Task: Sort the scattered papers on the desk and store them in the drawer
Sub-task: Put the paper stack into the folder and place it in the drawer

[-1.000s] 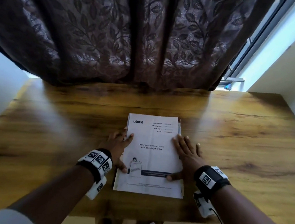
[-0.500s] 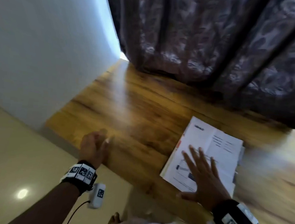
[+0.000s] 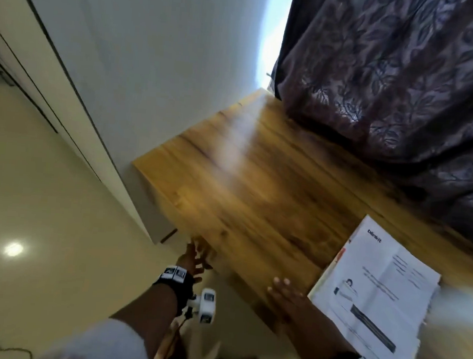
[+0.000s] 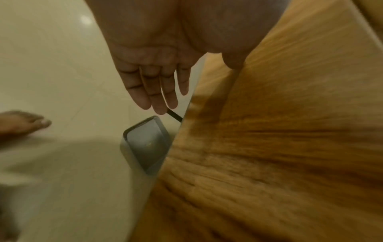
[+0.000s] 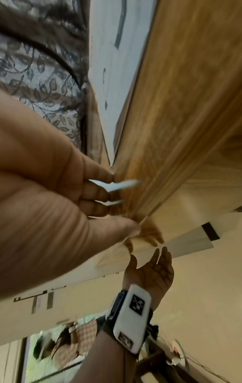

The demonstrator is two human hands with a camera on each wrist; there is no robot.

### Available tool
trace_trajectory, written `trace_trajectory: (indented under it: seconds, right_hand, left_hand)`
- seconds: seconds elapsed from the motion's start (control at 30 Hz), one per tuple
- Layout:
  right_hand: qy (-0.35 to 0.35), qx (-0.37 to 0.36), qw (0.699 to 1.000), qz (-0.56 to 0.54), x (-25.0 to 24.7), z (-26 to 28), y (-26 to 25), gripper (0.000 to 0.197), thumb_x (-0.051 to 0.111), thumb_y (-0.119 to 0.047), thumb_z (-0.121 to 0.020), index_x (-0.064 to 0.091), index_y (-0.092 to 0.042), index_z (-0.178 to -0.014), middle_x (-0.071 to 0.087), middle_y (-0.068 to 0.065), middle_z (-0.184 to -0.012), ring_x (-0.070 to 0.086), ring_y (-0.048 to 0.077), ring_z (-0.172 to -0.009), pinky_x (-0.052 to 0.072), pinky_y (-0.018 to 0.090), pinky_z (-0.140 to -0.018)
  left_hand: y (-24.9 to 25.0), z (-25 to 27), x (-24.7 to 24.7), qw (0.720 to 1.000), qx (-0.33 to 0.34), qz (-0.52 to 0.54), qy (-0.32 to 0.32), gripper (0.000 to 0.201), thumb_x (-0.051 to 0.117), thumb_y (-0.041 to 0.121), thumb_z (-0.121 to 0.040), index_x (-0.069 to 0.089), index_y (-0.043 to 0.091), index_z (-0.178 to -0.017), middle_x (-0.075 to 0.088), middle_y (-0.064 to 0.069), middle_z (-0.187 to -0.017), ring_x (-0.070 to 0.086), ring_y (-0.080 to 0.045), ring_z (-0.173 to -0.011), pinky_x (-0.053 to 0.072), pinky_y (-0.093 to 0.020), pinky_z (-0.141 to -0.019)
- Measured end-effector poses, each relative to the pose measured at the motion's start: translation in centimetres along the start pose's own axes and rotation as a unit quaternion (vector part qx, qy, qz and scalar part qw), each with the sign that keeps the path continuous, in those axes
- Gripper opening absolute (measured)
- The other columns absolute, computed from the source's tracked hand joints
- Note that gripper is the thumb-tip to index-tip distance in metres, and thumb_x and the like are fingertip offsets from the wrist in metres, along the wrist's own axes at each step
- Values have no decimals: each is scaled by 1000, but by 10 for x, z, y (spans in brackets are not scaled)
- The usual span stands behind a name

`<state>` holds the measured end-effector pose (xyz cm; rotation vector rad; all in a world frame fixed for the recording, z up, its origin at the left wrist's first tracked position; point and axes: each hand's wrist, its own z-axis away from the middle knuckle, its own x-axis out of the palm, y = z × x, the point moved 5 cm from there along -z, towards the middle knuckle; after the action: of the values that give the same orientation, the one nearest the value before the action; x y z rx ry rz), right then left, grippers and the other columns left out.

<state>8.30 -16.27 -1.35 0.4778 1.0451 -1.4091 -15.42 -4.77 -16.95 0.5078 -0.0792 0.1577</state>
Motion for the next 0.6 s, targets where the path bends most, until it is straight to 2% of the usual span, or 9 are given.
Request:
trace_trajectory:
  seconds: [0.07, 0.1, 0.17, 0.23, 0.33, 0.4, 0.47, 0.53, 0.6]
  right_hand:
    - [-6, 16, 1000, 10, 7, 0, 0, 69, 38, -19, -104, -3, -39, -155, -14, -23, -160, -8, 6, -152, 7, 24, -120]
    - [-13, 28, 999, 15, 7, 1, -1, 70, 38, -16, -103, -3, -37, -156, -11, -20, -162, -8, 7, -152, 7, 24, -119]
    - [-15, 42, 999, 12, 6, 0, -3, 73, 40, -12, -101, 0, -34, -157, -8, -18, -163, -7, 7, -152, 9, 25, -120]
    - [-5, 49, 999, -14, 4, -1, -4, 75, 44, -9, -99, 6, -36, -157, -1, -19, -163, -3, 5, -152, 14, 27, -123]
    - [36, 71, 994, -77, -1, 0, -4, 65, 49, -13, -100, 24, -37, -155, 14, -21, -161, 8, 1, -151, 23, 28, -122]
    - [50, 82, 991, -96, -4, 0, -7, 59, 47, -15, -101, 30, -36, -154, 16, -23, -158, 10, -1, -149, 22, 26, -121]
    - [59, 84, 990, -99, -5, 0, -8, 57, 44, -13, -102, 32, -35, -153, 17, -24, -155, 11, -3, -147, 22, 27, -122]
    - [76, 82, 988, -103, -5, 1, -7, 56, 44, -12, -101, 35, -37, -151, 21, -23, -156, 14, -3, -147, 25, 30, -122]
    - [87, 86, 987, -107, -4, 1, -4, 56, 45, -12, -101, 37, -39, -149, 27, -22, -156, 17, -3, -146, 30, 33, -120]
  left_hand:
    - [-5, -10, 13, 992, -49, 106, -44, 76, 24, 70, -94, 41, 17, -146, 55, -8, -135, 55, -31, -116, 41, -47, -100]
    - [-5, -14, 19, 978, -71, 182, -70, 80, 27, 75, -90, 40, 20, -147, 51, -7, -143, 52, -32, -124, 42, -50, -100]
    - [-10, -32, 24, 945, -106, 297, -92, 85, 39, 82, -81, 47, 25, -143, 52, -9, -143, 53, -36, -125, 48, -54, -93]
    - [-10, -30, 22, 918, -137, 356, -106, 92, 45, 86, -73, 50, 24, -141, 56, -11, -139, 55, -39, -123, 49, -55, -90]
    - [1, 0, 21, 917, -163, 334, -145, 94, 27, 85, -80, 40, 21, -147, 39, -11, -151, 34, -35, -141, 34, -51, -101]
    - [-2, 6, 9, 925, -165, 314, -139, 97, 24, 86, -80, 32, 20, -151, 29, -8, -158, 25, -33, -146, 27, -50, -108]
    - [-17, -8, -15, 932, -171, 301, -108, 104, 29, 89, -75, 33, 17, -150, 32, -12, -156, 30, -35, -143, 29, -49, -112]
    - [-39, -37, -50, 949, -168, 259, -64, 113, 30, 93, -70, 36, 12, -149, 41, -14, -151, 38, -36, -137, 33, -49, -110]
    - [-57, -57, -83, 966, -155, 205, -33, 123, 28, 97, -64, 34, 10, -149, 44, -14, -149, 39, -40, -136, 27, -52, -115]
